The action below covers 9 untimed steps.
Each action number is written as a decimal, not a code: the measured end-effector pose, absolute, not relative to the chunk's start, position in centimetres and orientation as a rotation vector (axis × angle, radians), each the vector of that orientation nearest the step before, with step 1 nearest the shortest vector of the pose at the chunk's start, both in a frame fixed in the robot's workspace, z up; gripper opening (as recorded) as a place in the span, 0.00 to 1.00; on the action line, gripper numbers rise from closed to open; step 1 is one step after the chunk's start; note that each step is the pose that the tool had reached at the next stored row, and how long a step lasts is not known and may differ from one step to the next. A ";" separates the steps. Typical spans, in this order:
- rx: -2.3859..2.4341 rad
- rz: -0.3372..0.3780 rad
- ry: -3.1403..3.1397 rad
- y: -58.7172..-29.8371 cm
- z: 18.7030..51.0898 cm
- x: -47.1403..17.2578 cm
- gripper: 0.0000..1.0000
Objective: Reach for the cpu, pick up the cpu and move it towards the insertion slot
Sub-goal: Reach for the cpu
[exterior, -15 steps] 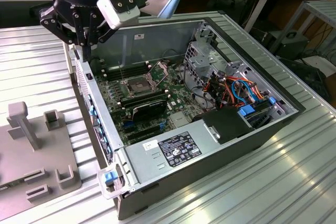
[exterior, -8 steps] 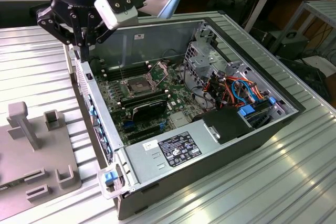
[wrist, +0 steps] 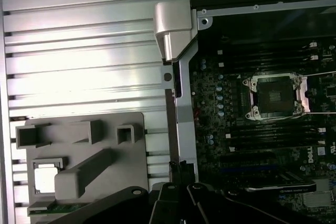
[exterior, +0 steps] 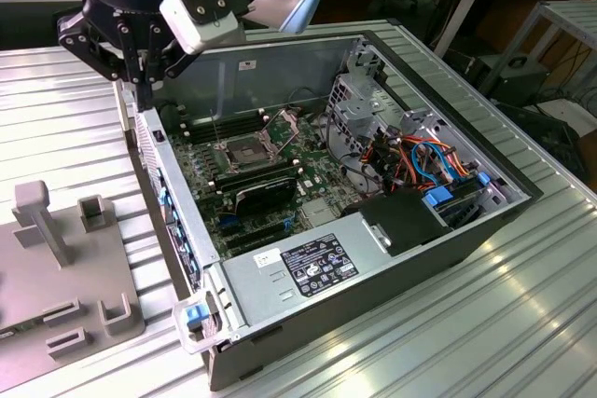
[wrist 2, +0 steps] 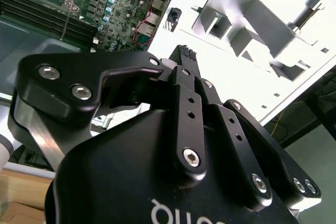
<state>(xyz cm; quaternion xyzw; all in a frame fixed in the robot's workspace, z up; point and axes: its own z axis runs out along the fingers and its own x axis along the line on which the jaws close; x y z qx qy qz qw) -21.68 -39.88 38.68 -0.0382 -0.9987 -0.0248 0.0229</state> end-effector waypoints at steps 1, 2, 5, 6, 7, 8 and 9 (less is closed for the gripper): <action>-0.118 -0.077 -3.092 -39.9 38.7 -21.7 0.11; -0.118 -0.077 -3.092 -39.9 38.7 -21.8 0.11; -0.118 -0.077 -3.090 -39.9 38.7 -21.9 0.11; -0.118 -0.077 -3.089 -39.9 38.7 -22.0 0.11; -0.118 -0.077 -3.089 -39.9 38.7 -22.1 0.11; -0.118 -0.077 -3.089 -39.9 38.7 -22.1 0.11; -0.118 -0.077 -3.089 -39.9 38.7 -22.3 0.11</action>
